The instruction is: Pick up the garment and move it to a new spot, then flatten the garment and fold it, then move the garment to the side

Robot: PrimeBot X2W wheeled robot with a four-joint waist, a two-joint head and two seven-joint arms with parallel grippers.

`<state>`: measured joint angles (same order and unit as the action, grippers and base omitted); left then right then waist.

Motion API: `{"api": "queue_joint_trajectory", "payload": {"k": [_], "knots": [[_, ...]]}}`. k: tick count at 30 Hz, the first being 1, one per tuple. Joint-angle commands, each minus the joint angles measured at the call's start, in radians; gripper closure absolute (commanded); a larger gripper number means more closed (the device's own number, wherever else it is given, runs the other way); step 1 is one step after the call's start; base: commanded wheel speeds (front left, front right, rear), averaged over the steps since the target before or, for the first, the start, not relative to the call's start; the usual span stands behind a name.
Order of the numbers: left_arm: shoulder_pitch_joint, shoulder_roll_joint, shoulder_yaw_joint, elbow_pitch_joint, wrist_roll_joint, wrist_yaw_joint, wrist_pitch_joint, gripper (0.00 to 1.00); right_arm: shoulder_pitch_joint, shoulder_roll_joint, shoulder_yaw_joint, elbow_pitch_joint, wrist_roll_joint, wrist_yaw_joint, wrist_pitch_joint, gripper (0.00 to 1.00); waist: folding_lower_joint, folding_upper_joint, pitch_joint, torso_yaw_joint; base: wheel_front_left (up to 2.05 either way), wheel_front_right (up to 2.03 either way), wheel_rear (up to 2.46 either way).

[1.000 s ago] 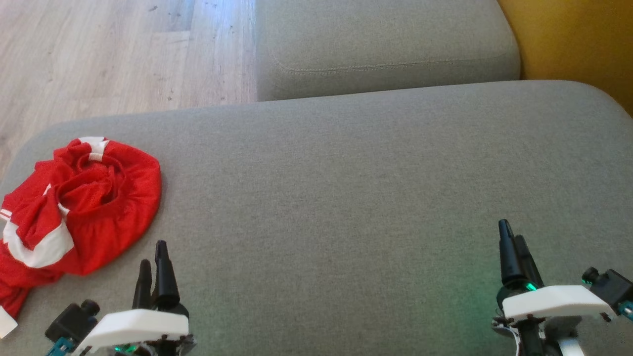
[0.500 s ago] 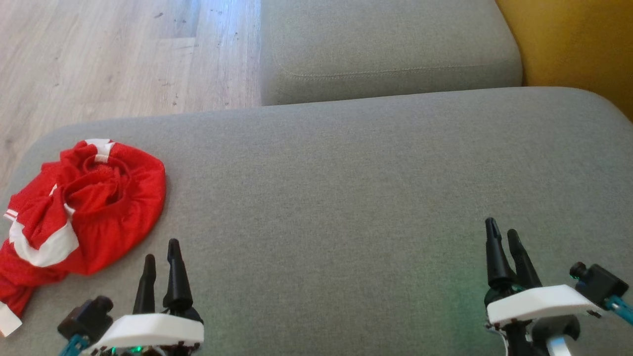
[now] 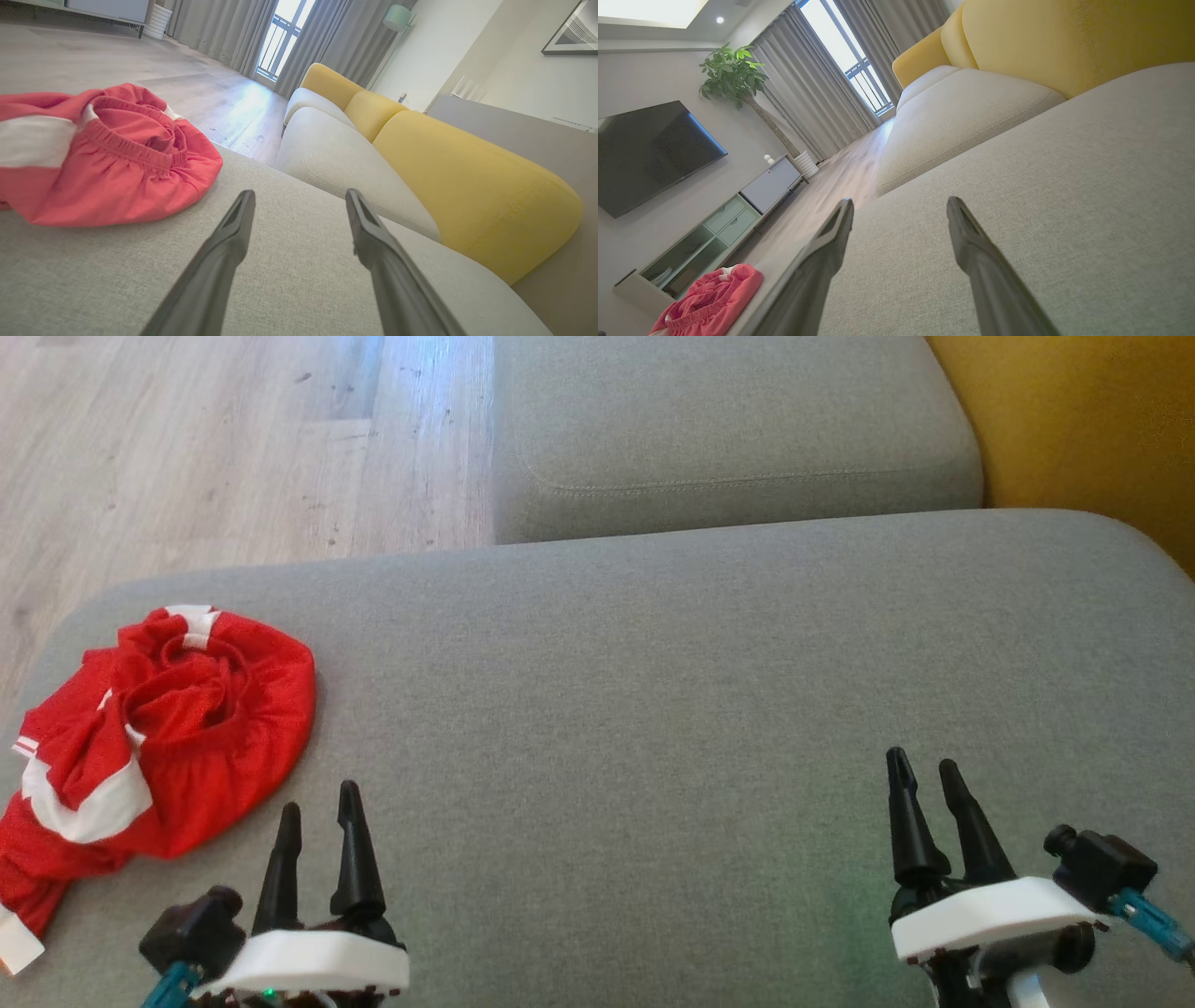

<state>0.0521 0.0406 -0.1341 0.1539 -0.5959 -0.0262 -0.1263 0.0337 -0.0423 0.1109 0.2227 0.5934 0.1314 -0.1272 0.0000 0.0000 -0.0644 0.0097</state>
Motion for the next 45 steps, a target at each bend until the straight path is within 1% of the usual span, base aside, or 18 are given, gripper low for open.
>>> {"api": "queue_joint_trajectory", "payload": {"k": [1,5,8,17,27,33,42,45], "knots": [[-0.02,0.007,0.011,-0.041,0.035,0.006,-0.014,0.0,-0.019,-0.006,0.016,-0.041,-0.026,-0.001,-0.014,0.0,0.0,0.0,-0.002,0.0,0.0,0.0,0.0],[-0.017,0.007,0.008,-0.045,0.083,0.01,-0.026,0.0,-0.016,-0.006,0.026,-0.039,-0.057,-0.001,-0.026,0.0,0.0,0.0,-0.008,-0.001,0.0,0.0,0.0],[-0.012,0.01,0.003,-0.043,0.145,0.007,-0.038,0.0,-0.013,-0.006,0.039,-0.029,-0.106,-0.001,-0.038,0.0,0.0,0.0,-0.015,-0.003,0.0,0.0,0.0],[0.001,0.01,-0.013,-0.058,0.265,0.012,-0.065,0.0,-0.003,-0.007,0.06,-0.009,-0.204,-0.001,-0.064,0.0,0.0,0.0,-0.025,-0.007,0.0,0.0,0.0],[0.015,0.01,-0.029,-0.061,0.391,0.024,-0.095,0.0,0.009,-0.007,0.044,0.007,-0.305,-0.001,-0.094,0.0,0.0,0.0,-0.035,-0.008,0.0,0.0,0.0],[0.022,0.01,-0.03,-0.048,0.448,0.034,-0.11,0.0,0.013,-0.008,0.033,0.019,-0.349,-0.001,-0.109,0.0,0.0,0.0,-0.037,-0.008,0.0,0.0,0.0],[0.02,0.01,-0.025,0.007,0.527,0.051,-0.136,0.0,0.015,-0.008,0.042,0.027,-0.443,-0.001,-0.135,0.0,0.0,0.0,-0.037,-0.01,0.0,0.0,0.0],[0.016,0.01,-0.02,0.015,0.515,0.054,-0.136,0.0,0.016,-0.008,0.039,0.028,-0.444,-0.001,-0.135,0.0,0.0,0.0,-0.035,-0.009,0.0,0.0,0.0]]}}
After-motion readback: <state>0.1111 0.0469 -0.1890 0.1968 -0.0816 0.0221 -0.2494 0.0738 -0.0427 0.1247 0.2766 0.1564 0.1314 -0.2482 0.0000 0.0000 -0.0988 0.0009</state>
